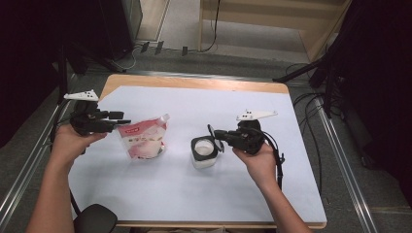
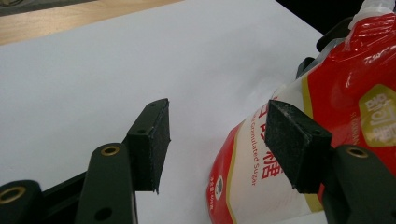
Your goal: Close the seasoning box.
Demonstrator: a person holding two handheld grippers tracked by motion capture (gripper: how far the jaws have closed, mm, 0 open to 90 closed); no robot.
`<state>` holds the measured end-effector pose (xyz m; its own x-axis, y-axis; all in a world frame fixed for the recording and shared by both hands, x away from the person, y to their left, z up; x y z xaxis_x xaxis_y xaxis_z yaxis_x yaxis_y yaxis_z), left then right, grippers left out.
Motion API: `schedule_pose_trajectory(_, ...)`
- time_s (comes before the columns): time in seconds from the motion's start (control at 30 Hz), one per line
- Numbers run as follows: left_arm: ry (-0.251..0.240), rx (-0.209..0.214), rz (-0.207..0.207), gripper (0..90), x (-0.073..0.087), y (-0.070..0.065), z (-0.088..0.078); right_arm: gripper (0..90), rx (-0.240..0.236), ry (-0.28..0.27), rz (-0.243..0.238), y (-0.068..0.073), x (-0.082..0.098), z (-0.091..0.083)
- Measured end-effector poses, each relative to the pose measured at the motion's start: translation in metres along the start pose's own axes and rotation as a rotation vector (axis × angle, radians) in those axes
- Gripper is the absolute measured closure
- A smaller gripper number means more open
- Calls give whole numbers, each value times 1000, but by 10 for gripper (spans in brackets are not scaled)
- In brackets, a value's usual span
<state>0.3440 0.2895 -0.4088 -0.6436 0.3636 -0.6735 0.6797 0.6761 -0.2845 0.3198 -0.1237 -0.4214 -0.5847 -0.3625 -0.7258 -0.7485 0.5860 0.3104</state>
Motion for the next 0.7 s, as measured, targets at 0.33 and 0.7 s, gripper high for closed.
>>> schedule_pose_trajectory(0.33, 3, -1, 0, 415, 0, 1, 0, 900, -17, 20, -21, 10, 1, 9)
schedule_pose_trajectory(0.7, 6, -2, -8, 415, 1, 2, 1, 900, -33, 54, -37, 18, 5, 22)
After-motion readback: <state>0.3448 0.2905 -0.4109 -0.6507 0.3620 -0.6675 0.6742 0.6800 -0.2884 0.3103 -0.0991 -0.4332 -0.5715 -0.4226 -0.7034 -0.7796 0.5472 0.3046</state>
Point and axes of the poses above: each handheld gripper's, and its own axes: z roughly forward along the jaws, x roughly out of its underside, y roughly to its left, the point moved 3 cm from there along z, roughly forward along the jaws, and after that the axes turned 8 degrees about y, right-handed, at the moved point
